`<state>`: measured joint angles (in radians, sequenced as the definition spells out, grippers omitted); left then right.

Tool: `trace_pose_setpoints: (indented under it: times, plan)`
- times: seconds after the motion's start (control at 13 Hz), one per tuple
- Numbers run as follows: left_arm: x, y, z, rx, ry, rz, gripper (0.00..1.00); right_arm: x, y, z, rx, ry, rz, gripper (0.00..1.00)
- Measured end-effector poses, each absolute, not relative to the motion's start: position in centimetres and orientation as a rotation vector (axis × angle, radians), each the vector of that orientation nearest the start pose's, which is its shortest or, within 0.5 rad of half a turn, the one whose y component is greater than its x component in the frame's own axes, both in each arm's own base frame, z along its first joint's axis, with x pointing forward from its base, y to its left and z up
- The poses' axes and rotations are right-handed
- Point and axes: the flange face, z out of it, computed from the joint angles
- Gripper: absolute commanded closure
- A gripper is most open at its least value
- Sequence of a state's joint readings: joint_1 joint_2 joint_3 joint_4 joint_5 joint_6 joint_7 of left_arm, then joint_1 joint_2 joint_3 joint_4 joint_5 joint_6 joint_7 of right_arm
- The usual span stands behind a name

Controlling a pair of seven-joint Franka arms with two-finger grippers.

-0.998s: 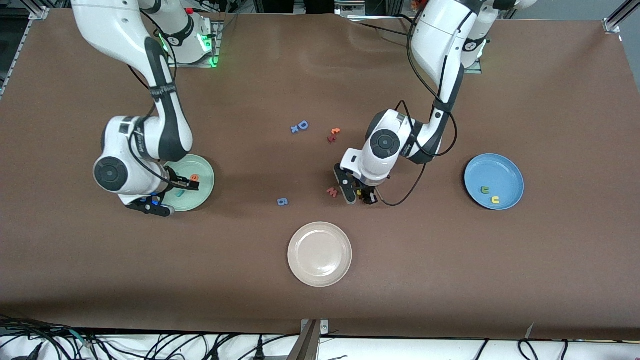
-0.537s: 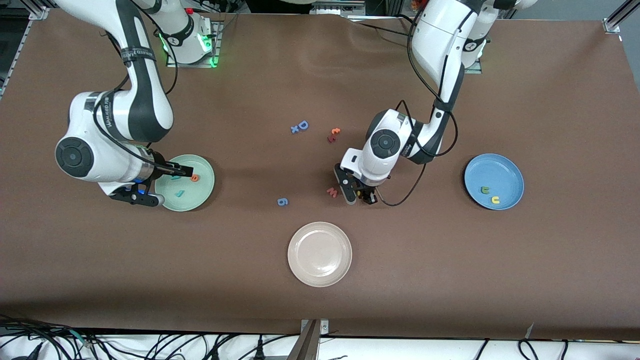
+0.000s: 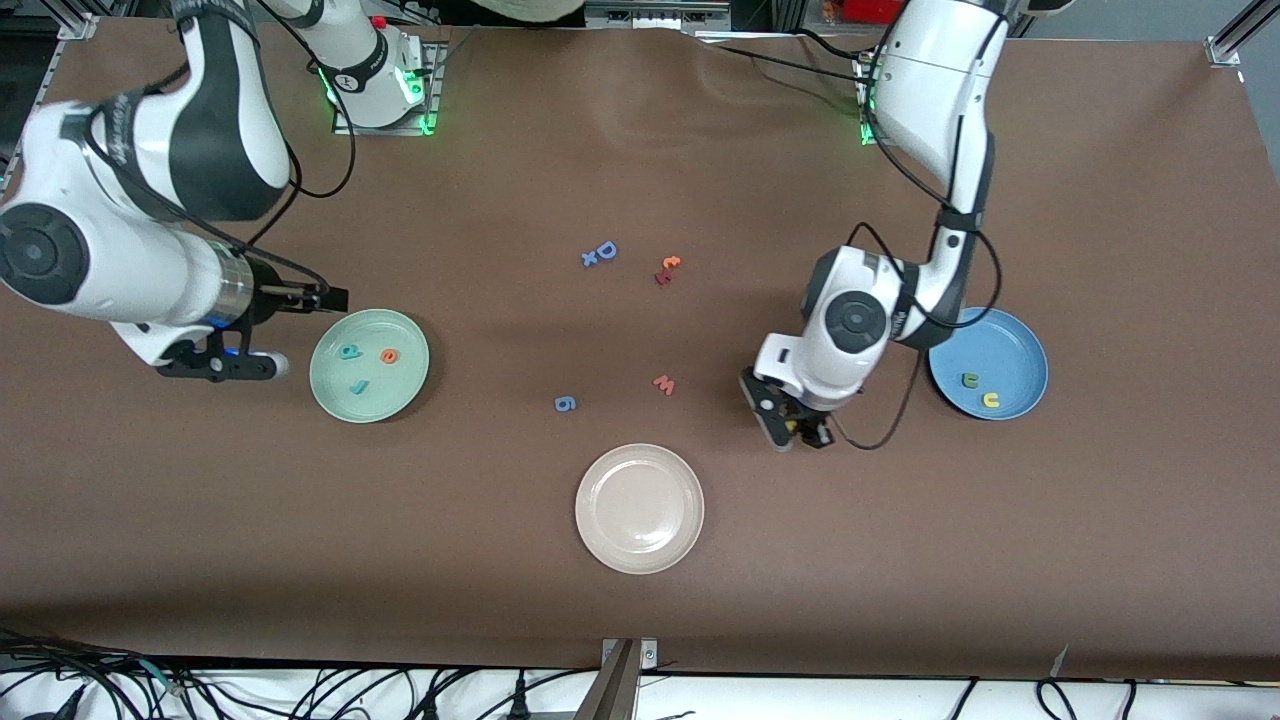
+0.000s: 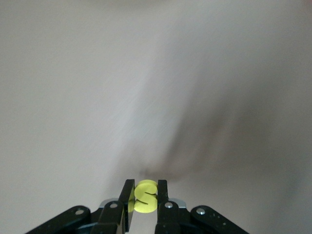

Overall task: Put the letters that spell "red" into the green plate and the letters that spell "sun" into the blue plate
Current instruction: 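Place the yellow s on the blue plate while the right gripper withdraws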

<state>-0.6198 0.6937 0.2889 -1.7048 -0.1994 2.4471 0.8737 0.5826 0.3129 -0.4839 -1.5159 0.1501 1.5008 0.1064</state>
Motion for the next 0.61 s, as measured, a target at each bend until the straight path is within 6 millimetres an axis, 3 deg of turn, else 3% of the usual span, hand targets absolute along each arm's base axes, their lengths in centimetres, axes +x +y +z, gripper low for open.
trace_pose_setpoints:
  times: [0.31,0.46,0.61]
  plan:
    - [65.9,-11.8,24.7,-2.753,1.451,-0.019,0.97,58.9,11.1,52.7,-3.122,-0.01,0.407,0.0]
    - [65.8,-7.3,25.6,-2.818,1.358,0.014,0.96,58.3,11.7,54.0,-3.136,-0.041,0.367,0.0]
    - [64.5,-3.3,25.1,-2.885,1.271,0.105,0.96,58.5,11.8,54.3,-3.145,-0.047,0.338,0.0]
